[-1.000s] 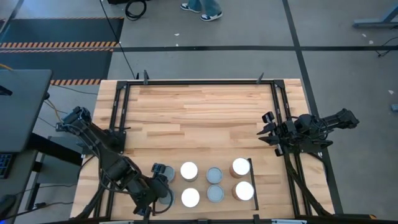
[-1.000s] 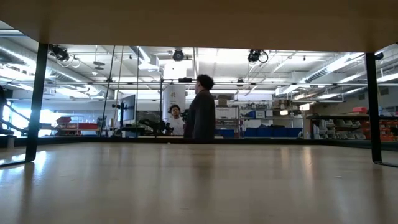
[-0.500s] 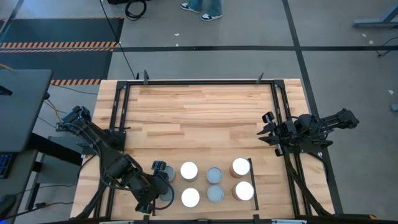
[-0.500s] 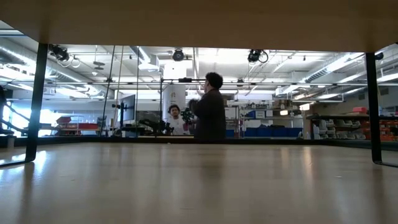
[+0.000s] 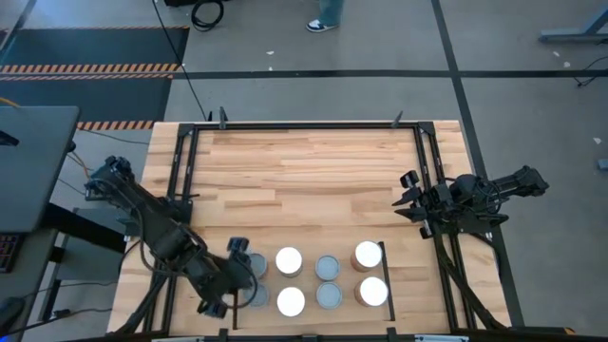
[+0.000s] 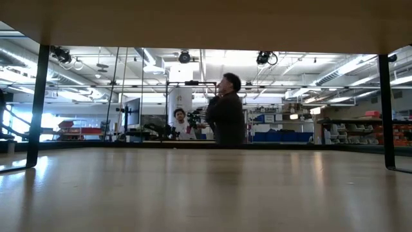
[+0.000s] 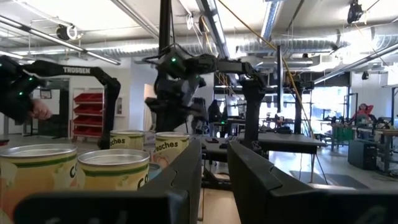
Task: Pick and place cans onto a shelf
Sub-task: Adjust the small canned orange and carrot on the shelf
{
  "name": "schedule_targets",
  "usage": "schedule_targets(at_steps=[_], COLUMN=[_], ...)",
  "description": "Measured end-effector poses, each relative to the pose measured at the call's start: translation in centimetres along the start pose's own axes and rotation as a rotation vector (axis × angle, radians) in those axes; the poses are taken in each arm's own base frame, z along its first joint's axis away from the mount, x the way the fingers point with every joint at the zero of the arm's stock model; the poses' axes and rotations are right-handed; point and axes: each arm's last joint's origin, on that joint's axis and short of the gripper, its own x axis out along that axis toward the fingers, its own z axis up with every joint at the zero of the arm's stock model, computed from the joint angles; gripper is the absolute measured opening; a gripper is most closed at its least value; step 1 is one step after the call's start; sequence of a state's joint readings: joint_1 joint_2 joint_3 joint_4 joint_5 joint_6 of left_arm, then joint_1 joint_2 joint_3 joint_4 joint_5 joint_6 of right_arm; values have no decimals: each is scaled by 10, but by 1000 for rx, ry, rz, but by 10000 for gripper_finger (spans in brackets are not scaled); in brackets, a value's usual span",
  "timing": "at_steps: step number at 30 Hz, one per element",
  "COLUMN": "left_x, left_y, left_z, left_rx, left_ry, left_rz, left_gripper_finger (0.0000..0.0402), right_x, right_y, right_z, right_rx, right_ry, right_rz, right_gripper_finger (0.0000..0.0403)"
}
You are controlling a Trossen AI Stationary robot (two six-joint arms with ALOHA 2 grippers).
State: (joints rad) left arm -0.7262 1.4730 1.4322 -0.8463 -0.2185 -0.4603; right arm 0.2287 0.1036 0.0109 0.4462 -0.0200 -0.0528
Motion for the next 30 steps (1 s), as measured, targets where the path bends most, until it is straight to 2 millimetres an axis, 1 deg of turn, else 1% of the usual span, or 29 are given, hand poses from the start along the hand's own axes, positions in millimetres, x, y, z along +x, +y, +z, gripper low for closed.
schedule_targets(at_steps=[2,4,7,11,15,20,26,30], left_x=[-4,-3,-1,6,4,3,13,16], left_y=[10,21,30,38,39,29,24,23], left_z=[0,1,3,2,3,0,-2,-2], left_rx=[-14,-31,-23,-27,-34,-46,-42,-45], left_ry=[0,3,24,70,62,68,87,85], left_rz=[84,147,178,213,210,176,183,182], left_gripper_finger=[36,36,36,36,36,36,36,36], right_x=[0,0,0,0,0,0,0,0], right_y=[0,0,0,0,0,0,0,0], right_z=[-1,-1,-1,-1,-2,-2,-3,-3], right_rx=[0,-1,5,22,35,34,34,44], right_ry=[7,11,10,10,15,22,28,28], right_rz=[0,1,0,0,1,1,1,1], right_gripper_finger=[84,84,84,84,84,84,84,84])
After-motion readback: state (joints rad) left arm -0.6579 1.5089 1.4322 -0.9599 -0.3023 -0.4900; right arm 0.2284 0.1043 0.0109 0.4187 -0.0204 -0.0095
